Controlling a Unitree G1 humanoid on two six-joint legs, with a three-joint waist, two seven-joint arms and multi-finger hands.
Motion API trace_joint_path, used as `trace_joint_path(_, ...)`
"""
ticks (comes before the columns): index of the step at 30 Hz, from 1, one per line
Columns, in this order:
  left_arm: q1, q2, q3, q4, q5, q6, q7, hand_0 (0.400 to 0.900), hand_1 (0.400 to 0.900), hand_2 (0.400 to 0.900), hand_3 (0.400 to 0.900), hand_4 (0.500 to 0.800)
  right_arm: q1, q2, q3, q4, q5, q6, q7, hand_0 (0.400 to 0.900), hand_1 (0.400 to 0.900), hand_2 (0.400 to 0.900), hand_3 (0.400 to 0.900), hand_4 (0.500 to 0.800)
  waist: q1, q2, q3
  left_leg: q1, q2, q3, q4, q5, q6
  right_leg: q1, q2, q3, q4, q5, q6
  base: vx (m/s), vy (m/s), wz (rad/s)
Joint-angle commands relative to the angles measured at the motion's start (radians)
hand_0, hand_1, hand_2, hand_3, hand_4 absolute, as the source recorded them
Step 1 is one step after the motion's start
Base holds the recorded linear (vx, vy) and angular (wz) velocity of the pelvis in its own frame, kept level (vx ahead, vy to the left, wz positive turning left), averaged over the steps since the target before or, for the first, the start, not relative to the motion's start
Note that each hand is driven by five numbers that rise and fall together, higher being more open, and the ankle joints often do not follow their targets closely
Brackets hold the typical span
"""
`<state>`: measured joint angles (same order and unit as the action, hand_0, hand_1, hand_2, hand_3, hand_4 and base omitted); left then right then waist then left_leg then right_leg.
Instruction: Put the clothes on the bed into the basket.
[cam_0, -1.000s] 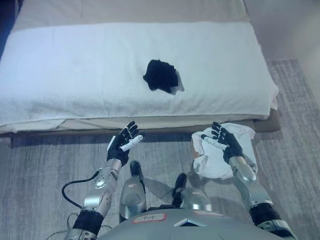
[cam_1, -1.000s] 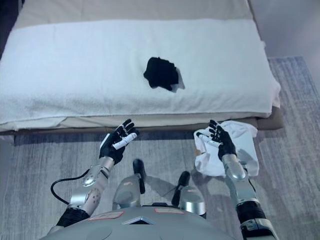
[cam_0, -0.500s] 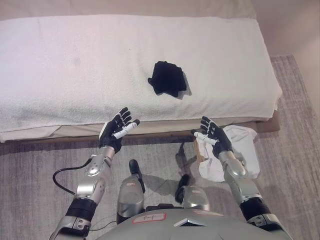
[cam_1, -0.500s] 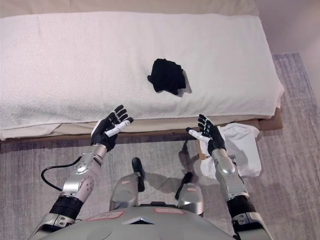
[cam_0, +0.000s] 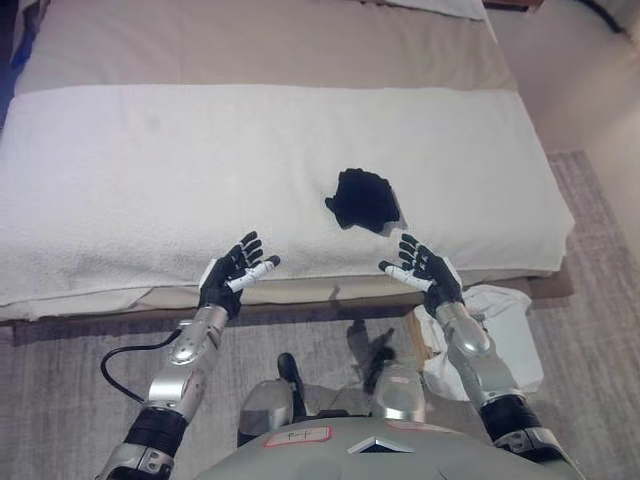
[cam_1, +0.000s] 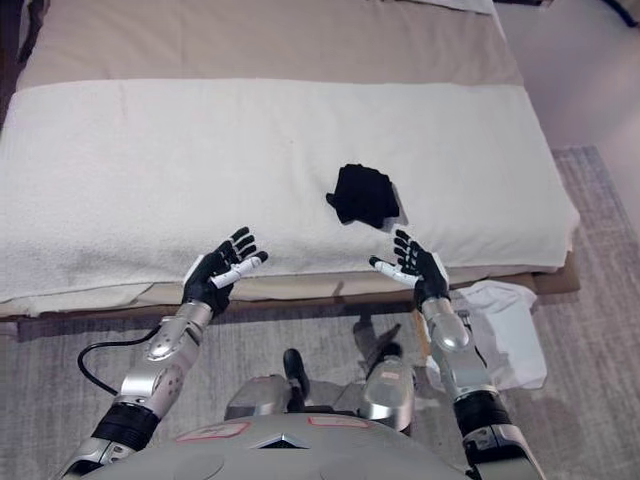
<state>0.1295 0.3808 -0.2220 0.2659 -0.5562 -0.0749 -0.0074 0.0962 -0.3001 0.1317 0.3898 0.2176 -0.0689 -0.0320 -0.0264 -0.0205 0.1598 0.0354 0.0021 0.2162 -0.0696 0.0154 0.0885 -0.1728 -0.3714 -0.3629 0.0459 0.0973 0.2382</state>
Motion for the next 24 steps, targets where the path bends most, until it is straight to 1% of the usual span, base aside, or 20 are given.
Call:
trace_joint_path(1, -0.03, 0.022, 0.038, -0.099, 0.063, -0.073, -0.026, 0.9, 0.9, 0.9, 0.9, 0.8, -0.043, -0.028, -0.072, -0.064, -0.076, -0.057, -0.052, 0.9, 0.9, 0.9, 0.9, 0.8, 0.014, -0.033, -0.029, 0.028, 0.034, -0.052, -0.018, -0.077, -0.097, 0.002, -0.041, -0.04, -0.054, 0.204, 0.012, 0.3, -0.297, 0.62)
trace_joint_path(2, -0.026, 0.023, 0.045, -0.094, 0.068, -0.07, -0.032, 0.9, 0.9, 0.9, 0.9, 0.8, -0.029, -0.027, -0.077, -0.078, -0.083, -0.057, -0.053, 0.9, 0.9, 0.9, 0.9, 0.8, 0.018, -0.039, -0.034, 0.037, 0.038, -0.069, -0.018, -0.089, -0.106, 0.021, -0.035, -0.05, -0.062, 0.172, 0.009, 0.33, -0.313, 0.79)
trace_joint_path(3, -0.029, 0.02, 0.035, -0.094, 0.071, -0.073, -0.031, 0.9, 0.9, 0.9, 0.9, 0.8, -0.03, -0.025, -0.077, -0.07, -0.093, -0.058, -0.057, 0.9, 0.9, 0.9, 0.9, 0.8, 0.017, -0.049, -0.038, 0.047, 0.041, -0.077, -0.018, -0.099, -0.11, 0.02, -0.033, -0.046, -0.022, 0.168, 0.009, 0.38, -0.342, 0.76)
trace_joint_path(4, -0.037, 0.013, 0.035, -0.098, 0.071, -0.074, -0.028, 0.9, 0.9, 0.9, 0.9, 0.8, -0.038, -0.036, -0.082, -0.064, -0.11, -0.058, -0.066, 0.9, 0.9, 0.9, 0.9, 0.8, 0.019, -0.048, -0.041, 0.06, 0.064, -0.08, -0.018, -0.104, -0.122, 0.022, -0.023, -0.068, 0.003, 0.148, 0.008, 0.49, -0.499, 1.0)
trace_joint_path(5, -0.06, 0.009, 0.019, -0.095, 0.06, -0.073, -0.027, 0.9, 0.9, 0.9, 0.9, 0.8, -0.06, -0.047, -0.101, -0.052, -0.13, -0.057, -0.098, 0.9, 0.9, 0.9, 0.9, 0.8, 0.015, -0.041, -0.042, 0.075, 0.11, -0.103, -0.018, -0.103, -0.138, 0.018, 0.004, -0.083, 0.057, 0.096, -0.01, 0.37, -0.393, 0.78)
trace_joint_path(6, -0.06, 0.009, 0.019, -0.095, 0.06, -0.073, -0.027, 0.9, 0.9, 0.9, 0.9, 0.8, -0.061, -0.048, -0.101, -0.052, -0.13, -0.057, -0.098, 0.9, 0.9, 0.9, 0.9, 0.8, 0.013, -0.04, -0.041, 0.075, 0.112, -0.105, -0.018, -0.103, -0.139, 0.019, 0.005, -0.086, 0.058, 0.095, -0.01, 0.34, -0.396, 0.85)
trace_joint_path(7, -0.068, 0.006, 0.004, -0.095, 0.056, -0.073, -0.026, 0.9, 0.9, 0.9, 0.9, 0.8, -0.073, -0.062, -0.111, -0.055, -0.152, -0.063, -0.119, 0.9, 0.9, 0.9, 0.9, 0.8, 0.01, -0.034, -0.04, 0.065, 0.142, -0.112, -0.004, -0.1, -0.152, 0.029, 0.021, -0.113, 0.08, 0.063, -0.022, 0.21, -0.366, 0.78)
trace_joint_path(8, -0.081, 0.005, -0.022, -0.105, 0.042, -0.077, -0.034, 0.9, 0.9, 0.9, 0.9, 0.8, -0.095, -0.107, -0.121, -0.049, -0.218, -0.062, -0.167, 0.9, 0.9, 0.9, 0.9, 0.8, 0.009, -0.029, -0.035, 0.014, 0.178, -0.107, 0.028, -0.091, -0.17, 0.04, 0.045, -0.156, 0.076, 0.032, -0.036, 0.21, -0.368, 0.79)
trace_joint_path(9, -0.082, 0.005, -0.022, -0.105, 0.042, -0.077, -0.034, 0.9, 0.9, 0.9, 0.9, 0.8, -0.096, -0.108, -0.121, -0.049, -0.218, -0.062, -0.168, 0.9, 0.9, 0.9, 0.9, 0.8, 0.005, -0.026, -0.037, 0.008, 0.181, -0.111, 0.031, -0.093, -0.171, 0.04, 0.046, -0.161, 0.074, 0.032, -0.037, 0.19, -0.328, 0.78)
trace_joint_path(10, -0.089, 0.006, -0.034, -0.108, 0.036, -0.079, -0.033, 0.9, 0.9, 0.9, 0.9, 0.8, -0.116, -0.14, -0.126, -0.042, -0.271, -0.063, -0.209, 0.9, 0.9, 0.9, 0.9, 0.8, 0.005, -0.013, -0.031, -0.014, 0.211, -0.091, 0.049, -0.095, -0.189, 0.044, 0.064, -0.173, 0.076, 0.008, -0.028, 0.12, -0.199, 0.59)
trace_joint_path(11, -0.096, 0.004, -0.052, -0.117, 0.026, -0.082, -0.035, 0.9, 0.9, 0.9, 0.9, 0.8, -0.155, -0.192, -0.126, -0.041, -0.364, -0.043, -0.246, 0.9, 0.9, 0.9, 0.9, 0.8, 0.003, -0.007, -0.016, -0.051, 0.232, -0.039, 0.059, -0.069, -0.204, 0.038, 0.069, -0.194, 0.063, 0.004, -0.031, 0.12, -0.198, 0.56)
trace_joint_path(12, -0.097, 0.002, -0.051, -0.117, 0.026, -0.082, -0.035, 0.9, 0.9, 0.9, 0.9, 0.8, -0.158, -0.193, -0.125, -0.039, -0.365, -0.043, -0.248, 0.9, 0.9, 0.9, 0.9, 0.8, 0.002, -0.005, -0.016, -0.054, 0.234, -0.04, 0.06, -0.069, -0.205, 0.037, 0.071, -0.195, 0.062, 0.004, -0.032, 0.02, -0.133, 0.41)
trace_joint_path(13, -0.107, 0.001, -0.064, -0.117, 0.02, -0.083, -0.036, 0.9, 0.9, 0.9, 0.9, 0.8, -0.19, -0.223, -0.119, -0.026, -0.421, -0.03, -0.28, 0.9, 0.9, 0.9, 0.9, 0.8, 0.002, -0.001, -0.005, -0.075, 0.245, -0.009, 0.063, -0.051, -0.214, 0.029, 0.074, -0.207, 0.053, 0.004, -0.034, -0.04, -0.069, 0.12)
trace_joint_path(14, -0.114, 0.004, -0.084, -0.126, 0.008, -0.092, -0.038, 0.9, 0.9, 0.9, 0.9, 0.8, -0.26, -0.266, -0.097, -0.003, -0.502, -0.004, -0.314, 0.9, 0.9, 0.9, 0.9, 0.8, 0.012, 0.009, 0.023, -0.107, 0.255, 0.013, 0.065, -0.02, -0.227, 0.001, 0.077, -0.212, 0.05, 0.009, -0.036, -0.04, -0.067, 0.1)
trace_joint_path(15, -0.117, 0.003, -0.082, -0.126, 0.008, -0.092, -0.038, 0.9, 0.9, 0.9, 0.9, 0.8, -0.267, -0.267, -0.094, 0.002, -0.503, -0.005, -0.316, 0.9, 0.9, 0.9, 0.9, 0.8, 0.011, 0.01, 0.023, -0.11, 0.256, 0.014, 0.065, -0.018, -0.227, -0.004, 0.078, -0.211, 0.05, 0.01, -0.037, -0.04, -0.022, -0.11)
trace_joint_path(17, -0.132, 0.007, -0.1, -0.122, 0.005, -0.1, -0.032, 0.9, 0.9, 0.9, 0.9, 0.8, -0.344, -0.317, -0.059, 0.024, -0.601, 0.03, -0.337, 0.9, 0.9, 0.9, 0.9, 0.8, 0.024, 0.016, 0.048, -0.13, 0.25, 0.015, 0.055, -0.012, -0.225, -0.05, 0.074, -0.2, 0.057, 0.021, -0.033, -0.04, 0.018, -0.15)
trace_joint_path(19, -0.15, 0.012, -0.123, -0.124, -0.001, -0.103, -0.032, 0.9, 0.9, 0.9, 0.9, 0.8, -0.424, -0.345, -0.027, 0.056, -0.665, 0.067, -0.347, 0.9, 0.9, 0.9, 0.9, 0.8, 0.034, 0.015, 0.072, -0.158, 0.242, 0.016, 0.05, -0.008, -0.223, -0.089, 0.065, -0.193, 0.065, 0.034, -0.029, -0.07, 0.027, -0.06)
trace_joint_path(20, -0.16, 0.012, -0.127, -0.127, -0.005, -0.107, -0.028, 0.9, 0.9, 0.9, 0.9, 0.8, -0.45, -0.344, -0.019, 0.065, -0.677, 0.071, -0.362, 0.9, 0.9, 0.9, 0.9, 0.8, 0.036, 0.015, 0.083, -0.171, 0.238, 0.015, 0.053, -0.009, -0.221, -0.108, 0.057, -0.19, 0.071, 0.039, -0.029, -0.07, 0.048, -0.05)
trace_joint_path(22, -0.187, 0.014, -0.141, -0.123, -0.013, -0.112, -0.021, 0.9, 0.9, 0.9, 0.9, 0.8, -0.518, -0.35, 0.021, 0.097, -0.703, 0.099, -0.354, 0.9, 0.9, 0.9, 0.9, 0.8, 0.042, 0.009, 0.107, -0.205, 0.231, 0.012, 0.068, -0.016, -0.216, -0.147, 0.043, -0.18, 0.09, 0.046, -0.029, -0.07, 0.033, 0.01)
trace_joint_path(24, -0.209, 0.014, -0.156, -0.123, -0.016, -0.117, -0.009, 0.9, 0.9, 0.9, 0.9, 0.8, -0.593, -0.354, 0.055, 0.149, -0.721, 0.114, -0.374, 0.9, 0.9, 0.9, 0.9, 0.8, 0.055, 0.008, 0.133, -0.239, 0.221, 0.0, 0.09, -0.024, -0.213, -0.169, 0.029, -0.18, 0.101, 0.054, -0.029, -0.06, 0.023, 0.11)
